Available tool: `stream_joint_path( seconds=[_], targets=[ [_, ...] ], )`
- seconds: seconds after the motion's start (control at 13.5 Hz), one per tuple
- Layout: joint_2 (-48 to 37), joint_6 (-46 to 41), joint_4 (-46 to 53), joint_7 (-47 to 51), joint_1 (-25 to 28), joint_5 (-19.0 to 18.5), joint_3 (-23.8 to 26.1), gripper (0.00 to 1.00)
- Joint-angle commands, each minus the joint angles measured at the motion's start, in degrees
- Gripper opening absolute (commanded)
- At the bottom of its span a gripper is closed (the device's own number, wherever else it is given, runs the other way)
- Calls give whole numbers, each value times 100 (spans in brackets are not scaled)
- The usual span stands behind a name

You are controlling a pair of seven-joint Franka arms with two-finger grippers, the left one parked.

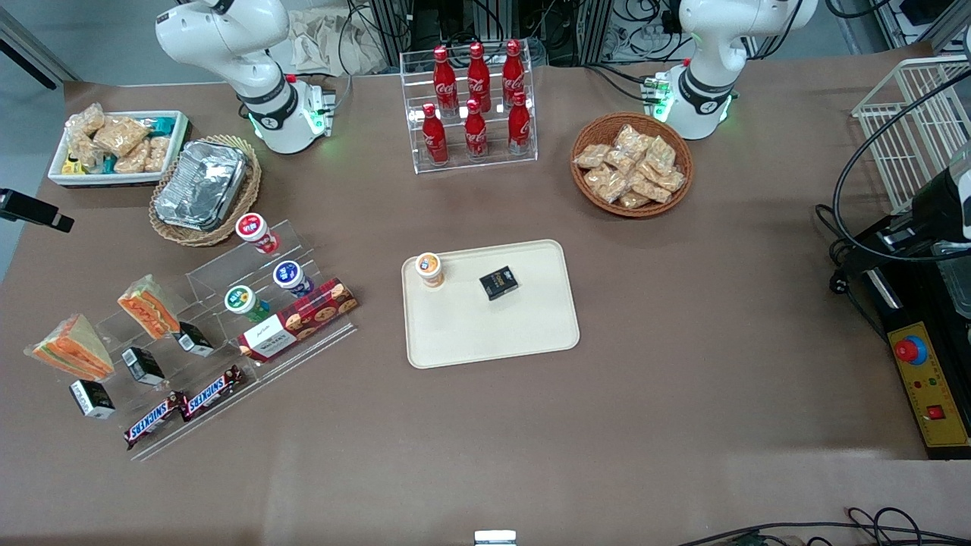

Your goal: Place sandwich on tray

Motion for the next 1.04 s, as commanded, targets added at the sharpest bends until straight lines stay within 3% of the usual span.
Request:
stream_joint_path(
  seconds=[0.0, 0.67, 0.96],
  targets=[
    [34, 71, 52, -64, -8, 97, -11, 100],
    [43, 151, 52, -161, -51, -8, -37, 100],
    [253, 439, 52, -1650, -708, 62, -55, 100]
  ],
)
